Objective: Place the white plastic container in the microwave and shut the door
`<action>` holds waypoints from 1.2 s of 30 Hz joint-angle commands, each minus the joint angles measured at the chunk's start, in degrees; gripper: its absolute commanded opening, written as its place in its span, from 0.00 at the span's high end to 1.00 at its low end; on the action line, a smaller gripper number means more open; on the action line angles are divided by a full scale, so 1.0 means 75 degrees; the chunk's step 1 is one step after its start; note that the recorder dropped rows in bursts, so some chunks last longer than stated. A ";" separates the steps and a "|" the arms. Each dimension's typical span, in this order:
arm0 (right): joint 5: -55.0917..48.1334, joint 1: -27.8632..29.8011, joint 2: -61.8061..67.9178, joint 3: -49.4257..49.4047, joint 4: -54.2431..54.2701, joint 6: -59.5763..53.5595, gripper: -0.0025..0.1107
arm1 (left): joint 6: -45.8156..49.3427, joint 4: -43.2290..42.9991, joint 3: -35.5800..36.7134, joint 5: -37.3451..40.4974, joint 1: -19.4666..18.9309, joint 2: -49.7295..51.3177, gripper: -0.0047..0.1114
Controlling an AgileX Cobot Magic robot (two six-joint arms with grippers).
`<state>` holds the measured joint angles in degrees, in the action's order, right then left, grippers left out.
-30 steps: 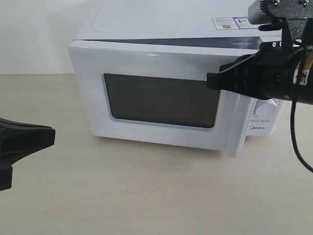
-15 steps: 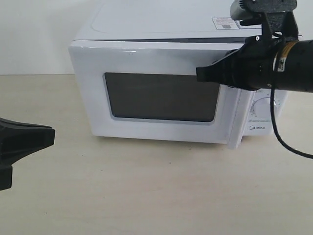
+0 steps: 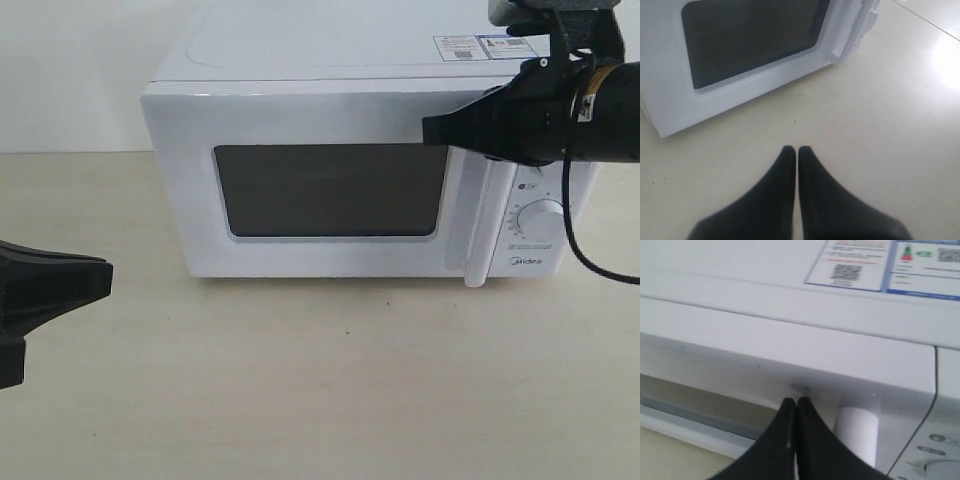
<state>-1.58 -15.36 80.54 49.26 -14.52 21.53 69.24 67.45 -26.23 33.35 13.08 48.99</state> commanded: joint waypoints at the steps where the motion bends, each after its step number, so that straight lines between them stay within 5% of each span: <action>1: -0.0014 0.0140 0.0037 0.0096 -0.0001 -0.0179 0.98 | -0.0033 0.0088 0.0036 -0.0133 0.0023 -0.0019 0.92; 8: -0.0907 -0.0203 -0.0546 0.0059 -0.0001 -0.0316 0.98 | -0.0033 0.0088 0.0036 -0.0285 0.0023 -0.0019 0.92; 17: -0.1208 -0.2299 -0.4100 -0.2420 -0.0023 -0.0338 0.98 | -0.0033 0.0088 0.0036 -0.1124 0.0023 -0.0019 0.92; 23: -0.1329 -0.2368 -0.6226 -0.3028 -0.0023 -0.0317 0.98 | -0.0033 0.0088 0.0036 -0.1052 0.0023 -0.0019 0.92; 36: -0.1415 -0.2368 -0.7263 -0.3041 -0.0023 -0.0317 0.98 | -0.0033 0.0088 0.0036 -0.1052 0.0023 -0.0019 0.92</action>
<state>-11.70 -33.10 27.17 26.75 -14.39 19.48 69.24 67.56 -26.23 25.73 13.08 48.99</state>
